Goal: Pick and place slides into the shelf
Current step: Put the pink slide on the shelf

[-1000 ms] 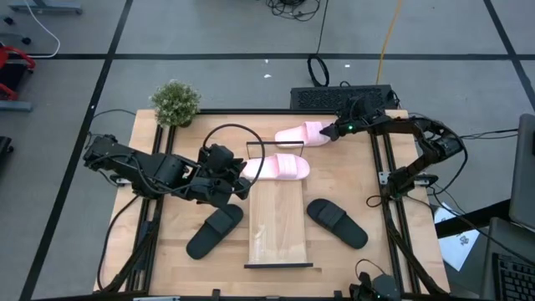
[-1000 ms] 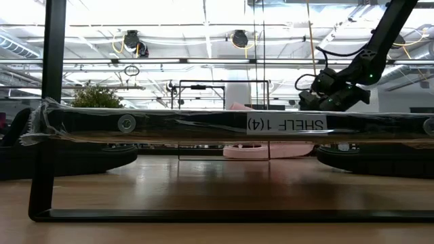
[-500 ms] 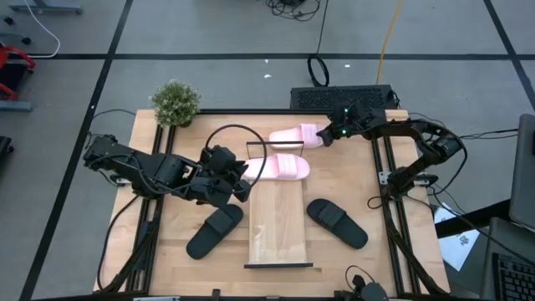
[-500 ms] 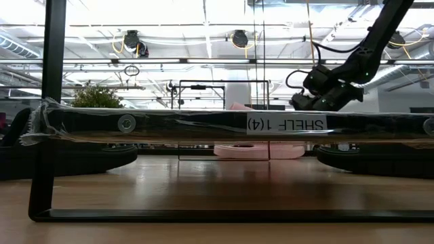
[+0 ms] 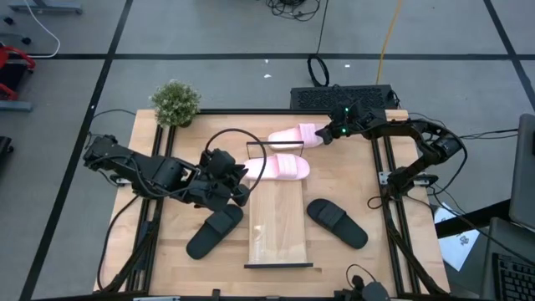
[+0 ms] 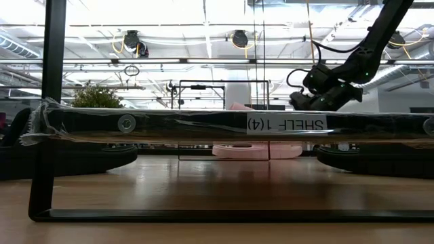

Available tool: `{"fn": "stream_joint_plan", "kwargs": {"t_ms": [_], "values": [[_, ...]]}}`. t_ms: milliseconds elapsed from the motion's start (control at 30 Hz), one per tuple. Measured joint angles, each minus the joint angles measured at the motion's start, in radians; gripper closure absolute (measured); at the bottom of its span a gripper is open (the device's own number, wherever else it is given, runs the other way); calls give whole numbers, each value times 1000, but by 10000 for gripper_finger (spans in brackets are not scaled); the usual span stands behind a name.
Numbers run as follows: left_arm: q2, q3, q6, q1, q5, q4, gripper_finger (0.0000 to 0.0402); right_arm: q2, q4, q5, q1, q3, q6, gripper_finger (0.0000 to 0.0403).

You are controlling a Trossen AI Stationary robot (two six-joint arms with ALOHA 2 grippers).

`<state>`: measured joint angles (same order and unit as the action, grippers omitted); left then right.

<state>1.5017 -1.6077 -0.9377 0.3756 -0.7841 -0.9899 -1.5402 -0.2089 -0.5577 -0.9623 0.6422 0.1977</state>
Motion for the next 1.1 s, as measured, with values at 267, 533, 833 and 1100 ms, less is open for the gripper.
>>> {"fn": "stream_joint_plan", "kwargs": {"t_ms": [267, 533, 833, 1100], "values": [[0, 0, -5, 0, -1, 0, 339, -10, -10, -23, 2, 0, 4, 256], [0, 0, -11, -2, -1, 1, 339, -133, -200, -105, 3, 0, 137, 229], [0, 0, -32, -3, -2, 1, 339, -193, -333, -126, 42, 0, 213, 248], [0, 0, -29, -27, -6, 1, 339, -192, -334, -35, 98, 0, 201, 262]]}}
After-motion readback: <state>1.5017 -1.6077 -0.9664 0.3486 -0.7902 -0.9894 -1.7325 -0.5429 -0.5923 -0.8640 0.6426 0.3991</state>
